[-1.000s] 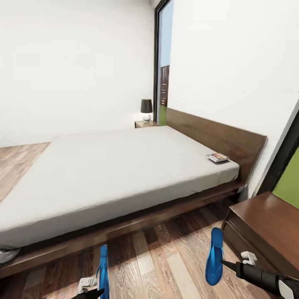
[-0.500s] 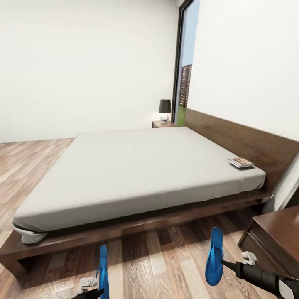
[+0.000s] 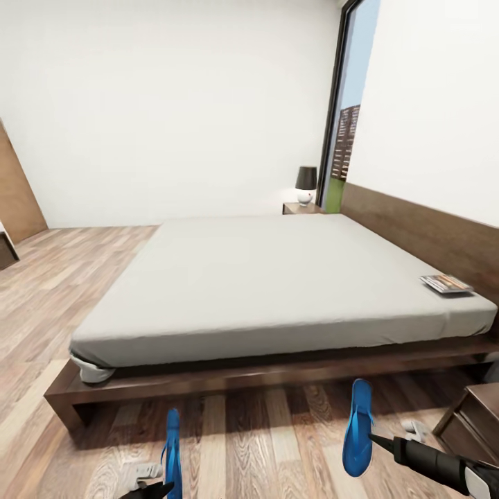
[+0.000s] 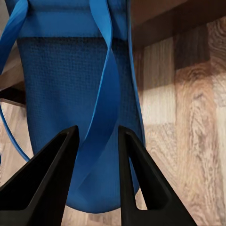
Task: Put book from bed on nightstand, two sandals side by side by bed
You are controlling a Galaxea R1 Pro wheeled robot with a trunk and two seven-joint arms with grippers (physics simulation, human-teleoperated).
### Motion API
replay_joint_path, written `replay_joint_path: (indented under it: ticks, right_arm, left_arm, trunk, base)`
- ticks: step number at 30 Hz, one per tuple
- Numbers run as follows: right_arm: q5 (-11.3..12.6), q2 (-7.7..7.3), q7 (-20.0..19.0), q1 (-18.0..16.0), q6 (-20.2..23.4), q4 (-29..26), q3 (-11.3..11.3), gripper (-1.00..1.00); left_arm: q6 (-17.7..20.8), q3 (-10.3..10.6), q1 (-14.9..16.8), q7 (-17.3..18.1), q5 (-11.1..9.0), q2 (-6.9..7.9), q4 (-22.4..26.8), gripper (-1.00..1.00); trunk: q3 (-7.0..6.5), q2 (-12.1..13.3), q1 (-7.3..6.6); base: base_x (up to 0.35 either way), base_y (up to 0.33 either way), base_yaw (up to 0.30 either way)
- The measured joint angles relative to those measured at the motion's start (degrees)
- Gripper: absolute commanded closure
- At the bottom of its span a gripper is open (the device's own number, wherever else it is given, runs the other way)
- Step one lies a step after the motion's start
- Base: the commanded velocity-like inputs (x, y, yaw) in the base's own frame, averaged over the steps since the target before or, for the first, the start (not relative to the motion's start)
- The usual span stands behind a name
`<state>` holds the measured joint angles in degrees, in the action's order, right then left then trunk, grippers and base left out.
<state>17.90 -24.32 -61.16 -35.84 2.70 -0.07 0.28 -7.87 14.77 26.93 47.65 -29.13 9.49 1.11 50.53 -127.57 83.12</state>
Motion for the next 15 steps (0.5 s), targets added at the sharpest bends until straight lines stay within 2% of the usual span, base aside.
replay_joint_path:
  ticks: [7,15]
  right_arm:
    - [0.0,0.0,0.0,0.0,0.0,0.0,-0.1,1.0]
    - [0.0,0.0,0.0,0.0,0.0,0.0,-0.1,1.0]
  left_arm:
    - [0.0,0.0,0.0,0.0,0.0,0.0,0.0,1.0]
    - [0.0,0.0,0.0,0.0,0.0,0.0,0.0,1.0]
  trunk:
    - [0.0,0.0,0.0]
    - [0.0,0.0,0.0]
  base:
    - [0.0,0.0,0.129]
    - [0.0,0.0,0.249]
